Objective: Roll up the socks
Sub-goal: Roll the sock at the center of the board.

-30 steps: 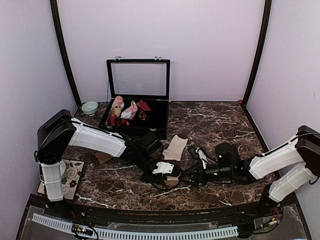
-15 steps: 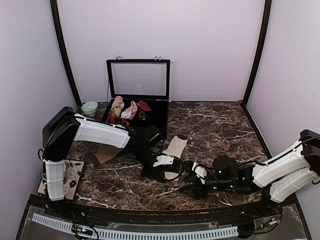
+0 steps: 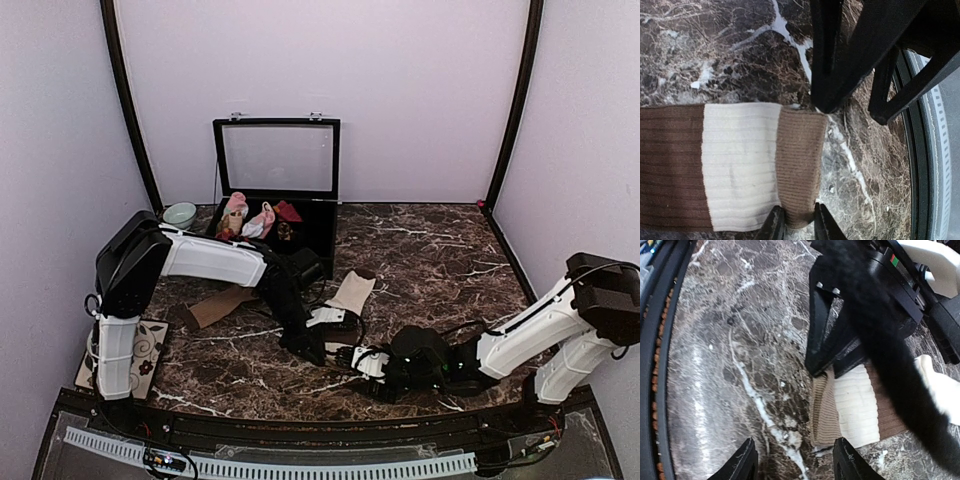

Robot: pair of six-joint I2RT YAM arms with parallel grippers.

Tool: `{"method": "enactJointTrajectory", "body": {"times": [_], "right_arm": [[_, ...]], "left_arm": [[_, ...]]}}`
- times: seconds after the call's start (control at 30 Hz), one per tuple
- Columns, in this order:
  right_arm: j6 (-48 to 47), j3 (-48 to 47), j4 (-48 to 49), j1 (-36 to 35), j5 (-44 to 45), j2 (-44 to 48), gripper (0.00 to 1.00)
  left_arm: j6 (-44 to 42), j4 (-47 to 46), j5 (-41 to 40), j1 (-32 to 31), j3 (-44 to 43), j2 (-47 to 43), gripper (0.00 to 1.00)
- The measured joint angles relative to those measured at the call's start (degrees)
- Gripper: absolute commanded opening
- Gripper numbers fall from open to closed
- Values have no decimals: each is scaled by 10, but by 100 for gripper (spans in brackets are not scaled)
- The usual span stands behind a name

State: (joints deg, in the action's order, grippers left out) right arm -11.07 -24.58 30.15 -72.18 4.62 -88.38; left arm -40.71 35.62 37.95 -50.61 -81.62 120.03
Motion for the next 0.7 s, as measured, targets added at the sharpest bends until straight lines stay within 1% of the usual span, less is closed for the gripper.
{"method": "enactJointTrajectory", "body": {"times": [0.1,0.3,0.5,0.53,0.63,0.7], "right_arm": [[-24,-5,-3,-1,22,-14,47],[-59,-21,3,-2,54,-53,33],[-87,-32,16,-3,80,-73,31],[-90,-32,18,-3,82,-74,29],[-96,-34,20,-3,85,-76,12],[-99,-38,19,-3,86,-81,3]], "left_arm": [[0,12,5,0,-8,11,22],[1,22,17,9,-24,17,21],[1,31,23,15,-36,32,21],[1,33,25,15,-37,33,21],[1,35,26,16,-37,33,22],[4,35,28,16,-38,34,24]]}}
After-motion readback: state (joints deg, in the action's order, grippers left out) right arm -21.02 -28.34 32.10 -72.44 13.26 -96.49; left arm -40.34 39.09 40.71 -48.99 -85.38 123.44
